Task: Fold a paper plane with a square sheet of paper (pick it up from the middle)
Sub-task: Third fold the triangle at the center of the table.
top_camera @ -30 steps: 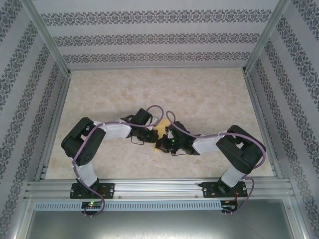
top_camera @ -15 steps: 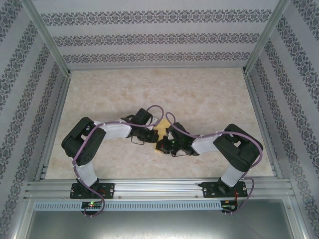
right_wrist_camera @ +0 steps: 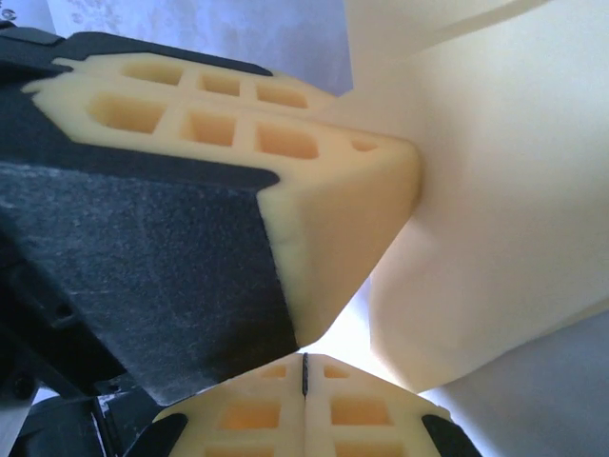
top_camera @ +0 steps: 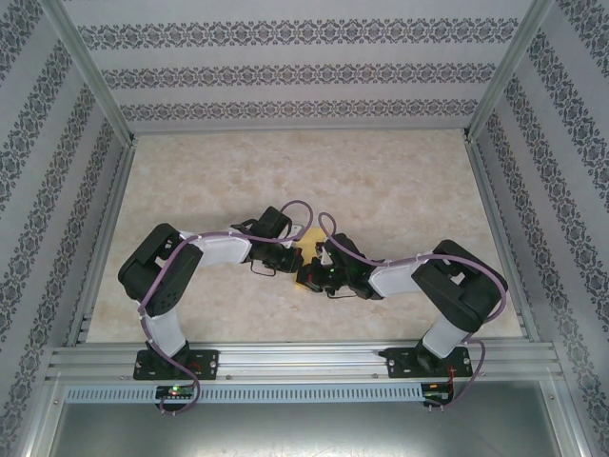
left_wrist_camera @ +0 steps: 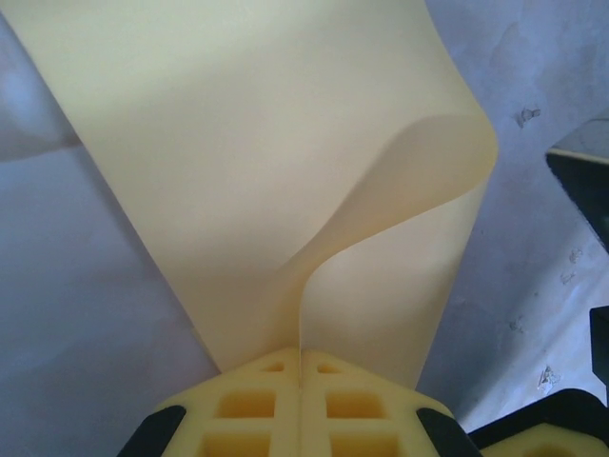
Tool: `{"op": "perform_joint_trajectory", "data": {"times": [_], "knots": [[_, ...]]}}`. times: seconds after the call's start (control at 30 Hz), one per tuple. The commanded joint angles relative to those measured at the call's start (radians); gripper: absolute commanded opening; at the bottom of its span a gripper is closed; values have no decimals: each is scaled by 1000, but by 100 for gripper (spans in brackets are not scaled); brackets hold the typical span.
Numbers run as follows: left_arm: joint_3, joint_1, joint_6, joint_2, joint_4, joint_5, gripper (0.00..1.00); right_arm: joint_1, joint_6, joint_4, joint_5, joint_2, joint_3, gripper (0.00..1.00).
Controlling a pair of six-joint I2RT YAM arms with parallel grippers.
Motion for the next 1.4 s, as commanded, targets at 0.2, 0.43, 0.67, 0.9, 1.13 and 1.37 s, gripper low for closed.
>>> {"op": "perform_joint_trajectory", "data": {"times": [0.2, 0.43, 0.67, 0.9, 1.13, 1.37], "knots": [[13, 6, 0, 25, -34, -5, 5, 18, 4, -13, -25, 93, 14, 0], [15, 6, 3, 24, -41, -7, 5, 13, -64, -148, 14, -18, 50, 0], [18, 5, 8, 24, -44, -9, 5, -93, -139, -266, 56, -132, 37, 0], [22, 5, 8, 23, -47, -8, 5, -105, -141, -186, 8, -58, 68, 0], [26, 6, 10, 27, -52, -8, 5, -104, -148, -162, -4, 7, 87, 0], [26, 6, 15, 28, -60, -15, 5, -106, -173, -183, 26, 54, 69, 0]]}}
